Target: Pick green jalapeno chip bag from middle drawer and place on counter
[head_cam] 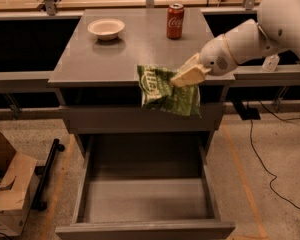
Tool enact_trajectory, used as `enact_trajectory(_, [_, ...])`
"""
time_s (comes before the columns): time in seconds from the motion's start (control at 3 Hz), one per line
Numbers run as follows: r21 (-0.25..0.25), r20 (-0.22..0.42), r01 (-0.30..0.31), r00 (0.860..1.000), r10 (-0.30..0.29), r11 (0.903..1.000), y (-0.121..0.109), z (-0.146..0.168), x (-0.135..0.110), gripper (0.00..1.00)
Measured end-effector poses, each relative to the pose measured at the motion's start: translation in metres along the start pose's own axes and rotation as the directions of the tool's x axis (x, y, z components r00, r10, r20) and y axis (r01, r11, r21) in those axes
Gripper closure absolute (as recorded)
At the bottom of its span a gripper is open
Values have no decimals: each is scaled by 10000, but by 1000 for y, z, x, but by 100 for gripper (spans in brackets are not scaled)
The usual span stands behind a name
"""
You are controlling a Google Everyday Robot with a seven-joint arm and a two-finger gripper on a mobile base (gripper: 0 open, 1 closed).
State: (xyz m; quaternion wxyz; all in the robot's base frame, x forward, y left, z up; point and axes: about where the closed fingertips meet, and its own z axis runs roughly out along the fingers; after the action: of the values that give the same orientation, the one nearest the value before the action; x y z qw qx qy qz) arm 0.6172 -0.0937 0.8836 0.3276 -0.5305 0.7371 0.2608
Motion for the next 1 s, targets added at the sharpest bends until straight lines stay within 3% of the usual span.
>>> enact_trajectory(0.33, [369,-104,625,9980,-621,9974,-34,-8,-32,100])
enact_trajectory(0.67, [745,277,1154,9927,-1177,9905,-69,-9,-63,100])
enact_trajectory(1.0, [1829,941,1816,9751,-2010,9662,-108,-14,-93,85])
